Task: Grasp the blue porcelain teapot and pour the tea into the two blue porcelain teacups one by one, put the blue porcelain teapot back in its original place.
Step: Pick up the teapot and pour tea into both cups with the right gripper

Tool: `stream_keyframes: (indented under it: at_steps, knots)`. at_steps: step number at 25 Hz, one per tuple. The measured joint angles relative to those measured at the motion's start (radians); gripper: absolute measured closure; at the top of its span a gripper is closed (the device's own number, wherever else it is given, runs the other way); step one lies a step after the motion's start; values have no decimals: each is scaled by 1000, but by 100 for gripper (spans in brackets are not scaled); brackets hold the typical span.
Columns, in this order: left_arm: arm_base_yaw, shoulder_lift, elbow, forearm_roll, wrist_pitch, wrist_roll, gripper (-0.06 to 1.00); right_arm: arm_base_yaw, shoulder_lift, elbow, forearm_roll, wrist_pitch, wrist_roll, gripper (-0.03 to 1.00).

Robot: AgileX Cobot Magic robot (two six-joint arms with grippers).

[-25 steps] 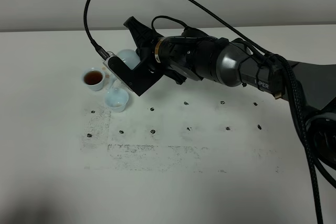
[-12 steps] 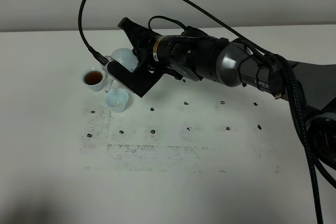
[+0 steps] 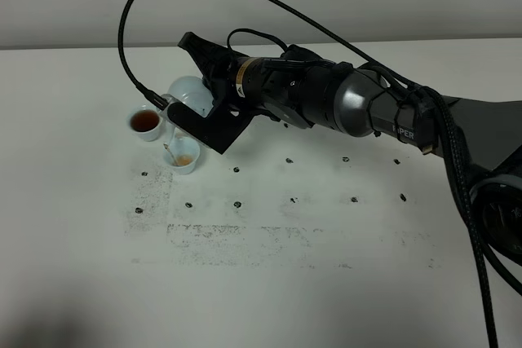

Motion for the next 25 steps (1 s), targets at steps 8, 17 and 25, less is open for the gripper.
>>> stream_keyframes:
  at_steps: [8, 17, 25]
  knots:
    - [0, 0, 0, 0, 0, 0, 34, 0, 0, 0, 0, -36, -9, 92]
    - [0, 0, 0, 0, 0, 0, 34, -5, 0, 0, 0, -37, -39, 92]
    - [0, 0, 0, 0, 0, 0, 34, -17, 0, 0, -4, -41, -45, 92]
